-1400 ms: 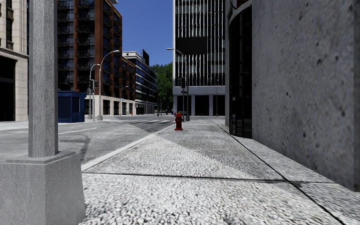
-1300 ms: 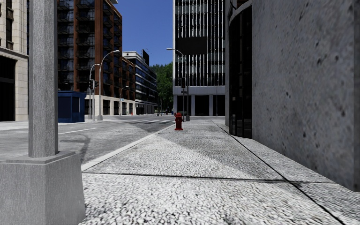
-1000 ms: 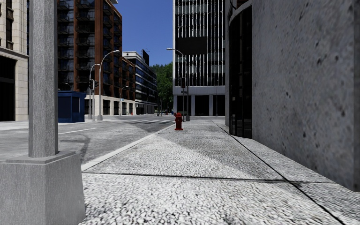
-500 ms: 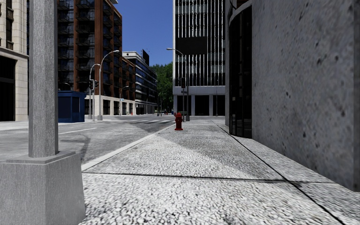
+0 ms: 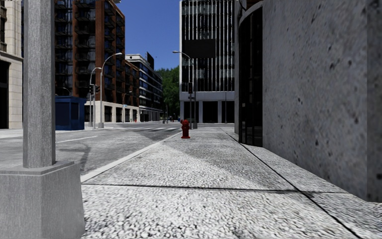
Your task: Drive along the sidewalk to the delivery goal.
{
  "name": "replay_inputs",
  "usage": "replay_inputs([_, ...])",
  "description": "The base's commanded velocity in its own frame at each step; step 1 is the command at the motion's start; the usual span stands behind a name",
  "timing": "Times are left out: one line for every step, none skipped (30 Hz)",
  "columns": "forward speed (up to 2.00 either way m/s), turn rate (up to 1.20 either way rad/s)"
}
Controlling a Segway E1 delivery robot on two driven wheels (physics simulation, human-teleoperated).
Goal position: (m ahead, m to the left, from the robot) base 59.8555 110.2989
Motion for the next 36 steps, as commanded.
replay_inputs([0.0, -1.2])
replay_inputs([0.0, -1.2])
replay_inputs([0.0, -1.2])
replay_inputs([0.0, -1.2])
replay_inputs([0.0, -1.2])
replay_inputs([0.0, -1.16])
replay_inputs([0.0, 0.0])
replay_inputs([0.0, 0.0])
replay_inputs([0.0, 0.0])
replay_inputs([0.0, 0.0])
replay_inputs([0.0, 0.0])
replay_inputs([0.0, 0.0])
replay_inputs([0.0, 0.0])
replay_inputs([0.0, 0.0])
replay_inputs([0.0, 0.0])
replay_inputs([0.0, 0.0])
replay_inputs([0.0, 0.0])
replay_inputs([0.18, 0.0])
replay_inputs([0.85, 0.0])
replay_inputs([0.85, 0.0])
replay_inputs([1.27, 0.0])
replay_inputs([1.57, 0.0])
replay_inputs([1.72, 0.0])
replay_inputs([2.0, 0.0])
replay_inputs([2.0, 0.0])
replay_inputs([2.0, 0.0])
replay_inputs([2.0, 0.0])
replay_inputs([2.0, 0.0])
replay_inputs([2.0, 0.0])
replay_inputs([2.0, 0.0])
replay_inputs([2.0, 0.0])
replay_inputs([2.0, 0.0])
replay_inputs([2.0, 0.0])
replay_inputs([2.0, 0.0])
replay_inputs([2.0, 0.0])
replay_inputs([2.0, 0.0])
